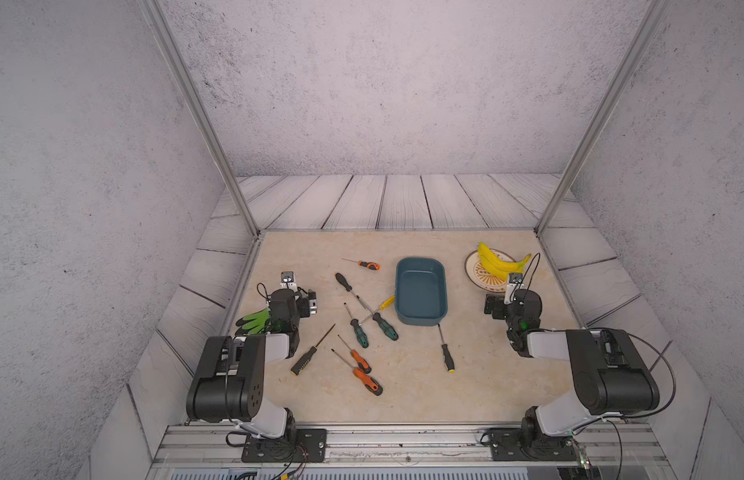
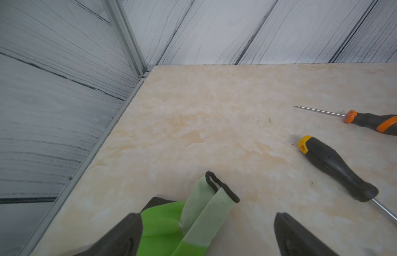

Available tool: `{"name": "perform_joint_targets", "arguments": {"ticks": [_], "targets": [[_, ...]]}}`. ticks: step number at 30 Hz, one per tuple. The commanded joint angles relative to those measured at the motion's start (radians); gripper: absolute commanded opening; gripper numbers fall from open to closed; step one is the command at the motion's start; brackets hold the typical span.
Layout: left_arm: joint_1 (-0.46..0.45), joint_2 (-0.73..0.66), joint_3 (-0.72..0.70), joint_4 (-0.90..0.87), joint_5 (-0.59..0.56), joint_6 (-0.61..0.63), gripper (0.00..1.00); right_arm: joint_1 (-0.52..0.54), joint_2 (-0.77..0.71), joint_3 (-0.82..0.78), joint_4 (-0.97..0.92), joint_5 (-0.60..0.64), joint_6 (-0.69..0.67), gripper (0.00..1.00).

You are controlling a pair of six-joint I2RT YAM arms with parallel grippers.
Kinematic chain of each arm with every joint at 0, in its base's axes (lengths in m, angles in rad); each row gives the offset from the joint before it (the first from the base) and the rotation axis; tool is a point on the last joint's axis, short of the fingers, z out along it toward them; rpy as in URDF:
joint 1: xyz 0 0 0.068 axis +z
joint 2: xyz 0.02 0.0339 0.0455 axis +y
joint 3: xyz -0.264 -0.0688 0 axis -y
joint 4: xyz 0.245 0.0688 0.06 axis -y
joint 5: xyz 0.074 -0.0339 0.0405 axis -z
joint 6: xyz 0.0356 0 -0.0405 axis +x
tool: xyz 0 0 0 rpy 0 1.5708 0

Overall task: Put the screwdriver on the desktop into the storage box
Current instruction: Pick up the screwdriver from the center of the board.

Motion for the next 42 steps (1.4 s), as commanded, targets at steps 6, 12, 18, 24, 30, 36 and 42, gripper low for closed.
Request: {"name": "perform_joint_targets", "arguments": {"ticks": [6,12,18,24,30,36,42], "targets": [[-0.014,0.002,0.011,0.011,-0.019,0.015,0.99,0.0,-0.018,0.015,-0.007,-0.008,-0.003,0.99],[-0.01,0.002,0.013,0.007,-0.013,0.014,0.99,-0.001,-0.017,0.016,-0.007,-0.008,-0.003,0.99],[-0.011,0.001,0.011,0.008,-0.012,0.014,0.99,-0.001,-0.02,0.014,-0.007,-0.006,-0.001,0.99],[-0.01,-0.004,0.014,0.007,-0.038,0.005,0.99,-0.001,-0.023,0.013,0.009,0.008,0.005,0.99],[-0.01,-0.095,0.272,-0.504,-0.153,-0.072,0.99,-0.001,-0.152,0.209,-0.41,0.066,0.062,0.99],[-0.009,-0.226,0.35,-0.658,-0.158,-0.231,0.99,-0.001,-0.298,0.269,-0.549,0.007,0.123,0.99],[0.023,-0.395,0.378,-0.9,-0.105,-0.599,0.99,-0.004,-0.417,0.393,-0.842,0.042,0.443,0.99]]}}
